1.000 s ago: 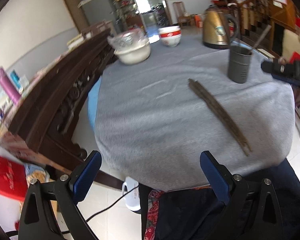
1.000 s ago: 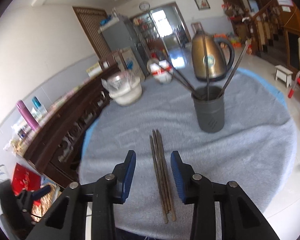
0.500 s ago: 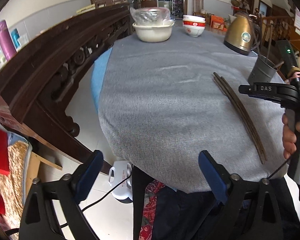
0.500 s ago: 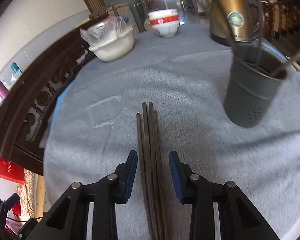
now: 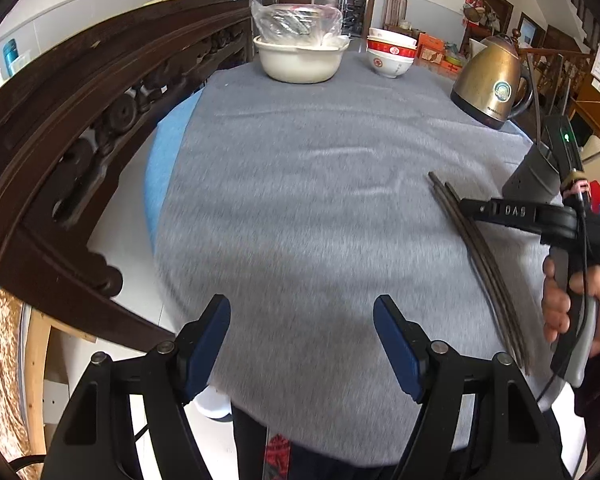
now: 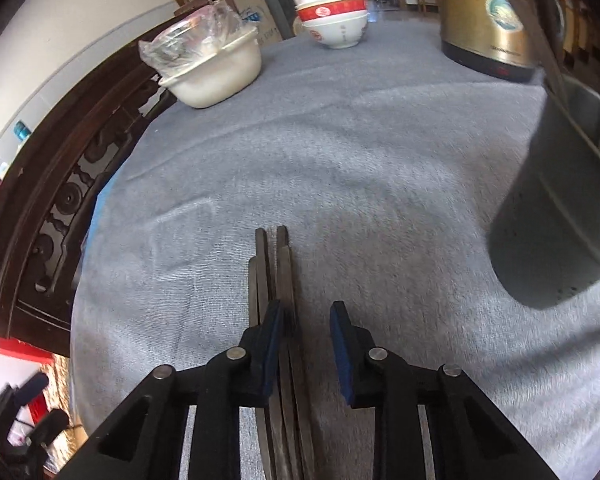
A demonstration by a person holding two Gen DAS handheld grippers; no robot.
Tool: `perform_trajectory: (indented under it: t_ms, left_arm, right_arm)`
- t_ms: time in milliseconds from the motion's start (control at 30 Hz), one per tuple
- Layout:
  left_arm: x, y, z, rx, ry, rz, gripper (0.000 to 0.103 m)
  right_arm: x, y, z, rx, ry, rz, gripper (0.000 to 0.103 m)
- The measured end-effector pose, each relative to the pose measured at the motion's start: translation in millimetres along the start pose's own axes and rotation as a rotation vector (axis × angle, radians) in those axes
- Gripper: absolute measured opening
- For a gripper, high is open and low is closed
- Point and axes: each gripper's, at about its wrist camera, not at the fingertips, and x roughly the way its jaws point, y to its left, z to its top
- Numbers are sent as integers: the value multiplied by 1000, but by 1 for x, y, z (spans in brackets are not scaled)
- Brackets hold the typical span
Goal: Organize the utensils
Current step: 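Lower the right tool onto the dark chopstick bundle and close on it, then grasp one chopstick with the left tool while the right tool holds another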
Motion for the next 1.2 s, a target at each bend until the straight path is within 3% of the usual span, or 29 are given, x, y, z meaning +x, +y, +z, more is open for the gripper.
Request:
perform_trajectory:
  t_ms: [133, 267, 400, 600, 667, 733, 900, 1033, 1200]
  left_arm:
    - [6, -6, 7, 14, 4, -6, 75]
    - [13, -13, 12, 27, 19, -5, 75]
    - [24, -23, 20, 31, 49, -22, 75]
    - [36, -42, 43, 49, 60, -82, 74]
    - [44, -48, 49, 51, 77, -99, 59]
    - [58, -56, 58, 46, 111, -134, 49]
    - [83, -82, 74, 44, 169, -206, 49]
    - [103, -94, 87, 38, 198, -186, 49]
    - [117, -103, 95, 27, 225, -190, 49]
  right_arm:
    - [-2, 6, -1, -50, 17, -39, 27]
    - [-2, 0, -4, -84, 52, -154, 24]
    - [-4, -8, 0, -44, 39, -105, 23]
    - [1, -7, 4, -73, 21, -118, 21]
    - [-2, -8, -4, -97, 24, -143, 12]
    - [-6, -13, -9, -113, 25, -148, 11]
    - [-20, -29, -25, -114, 28, -129, 9]
    - [-23, -43, -26, -74, 19, -65, 9]
    - [-23, -43, -28, -96, 8, -48, 9]
